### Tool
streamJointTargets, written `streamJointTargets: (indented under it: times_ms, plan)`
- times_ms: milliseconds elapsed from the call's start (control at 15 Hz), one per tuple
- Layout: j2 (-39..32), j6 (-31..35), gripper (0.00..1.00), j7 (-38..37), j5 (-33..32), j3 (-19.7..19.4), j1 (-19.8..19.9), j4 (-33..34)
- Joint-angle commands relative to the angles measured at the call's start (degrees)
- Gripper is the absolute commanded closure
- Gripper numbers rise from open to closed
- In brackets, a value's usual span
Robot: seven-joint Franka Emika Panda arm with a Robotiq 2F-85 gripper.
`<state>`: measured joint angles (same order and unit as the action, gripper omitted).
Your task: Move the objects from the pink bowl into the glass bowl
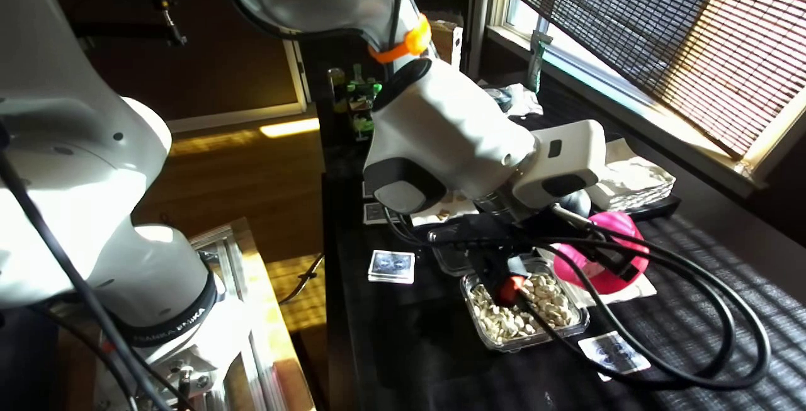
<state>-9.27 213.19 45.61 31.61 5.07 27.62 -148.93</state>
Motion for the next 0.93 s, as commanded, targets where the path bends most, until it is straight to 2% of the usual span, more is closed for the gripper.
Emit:
streamJointTargets:
  times_ms: [0,67,267,533,867]
  plan:
    - [0.68,6.06,0.99,0.17,-4.65,0.17,0.42,-2.61]
    - [1.06,6.79,0.99,-2.8,-7.97,-8.45,-7.46,-3.65]
    - [0.66,10.68,0.99,-3.6,-12.09,-13.28,-11.01,-5.02]
    - [0.46,13.89,0.99,-5.58,-15.59,-17.19,-14.21,-6.33]
    - [1.09,14.19,0.99,-8.58,-19.18,-19.06,-15.38,-7.37]
